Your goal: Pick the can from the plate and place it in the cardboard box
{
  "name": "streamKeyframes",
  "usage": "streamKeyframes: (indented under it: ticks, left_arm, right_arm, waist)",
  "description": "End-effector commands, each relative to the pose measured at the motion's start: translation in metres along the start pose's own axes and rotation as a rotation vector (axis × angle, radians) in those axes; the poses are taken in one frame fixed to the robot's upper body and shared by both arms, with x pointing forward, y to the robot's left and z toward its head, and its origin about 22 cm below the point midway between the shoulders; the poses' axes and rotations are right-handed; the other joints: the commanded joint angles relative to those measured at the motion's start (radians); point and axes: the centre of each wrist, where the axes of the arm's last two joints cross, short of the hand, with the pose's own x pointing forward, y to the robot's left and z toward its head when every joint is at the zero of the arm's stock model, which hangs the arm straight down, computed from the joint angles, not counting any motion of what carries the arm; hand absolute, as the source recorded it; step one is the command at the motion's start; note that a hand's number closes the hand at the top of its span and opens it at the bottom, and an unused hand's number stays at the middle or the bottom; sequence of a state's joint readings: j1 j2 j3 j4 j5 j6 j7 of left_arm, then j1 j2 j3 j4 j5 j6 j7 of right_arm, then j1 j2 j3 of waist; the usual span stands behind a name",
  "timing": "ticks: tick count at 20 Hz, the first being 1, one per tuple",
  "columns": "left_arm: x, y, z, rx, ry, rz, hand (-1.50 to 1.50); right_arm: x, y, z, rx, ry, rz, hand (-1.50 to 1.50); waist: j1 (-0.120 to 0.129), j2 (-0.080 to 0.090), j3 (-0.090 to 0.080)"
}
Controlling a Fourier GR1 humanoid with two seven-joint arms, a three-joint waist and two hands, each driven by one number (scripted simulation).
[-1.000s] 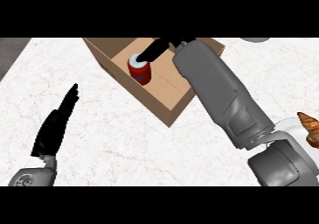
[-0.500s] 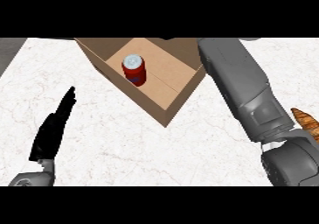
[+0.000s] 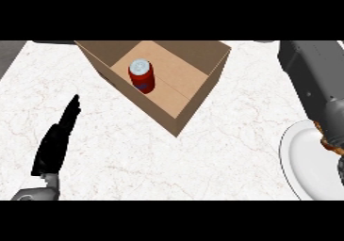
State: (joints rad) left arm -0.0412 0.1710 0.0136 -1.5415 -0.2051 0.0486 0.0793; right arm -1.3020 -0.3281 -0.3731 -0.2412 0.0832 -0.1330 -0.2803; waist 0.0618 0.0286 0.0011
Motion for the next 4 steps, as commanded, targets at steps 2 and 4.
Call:
streamKeyframes:
  ticks: [2, 4]
  left_arm:
    - [0.015, 0.013, 0.002, 0.004, -0.019, -0.005, 0.00]
    - [0.005, -0.001, 0.000, -0.010, -0.001, -0.003, 0.00]
  right_arm:
    - [-0.006, -0.083, 0.003, -0.005, -0.017, -0.010, -1.50]
    - [-0.006, -0.089, 0.004, 0.031, -0.028, 0.025, -1.50]
  waist:
    - [0.005, -0.001, 0.002]
    - [0.006, 0.004, 0.001]
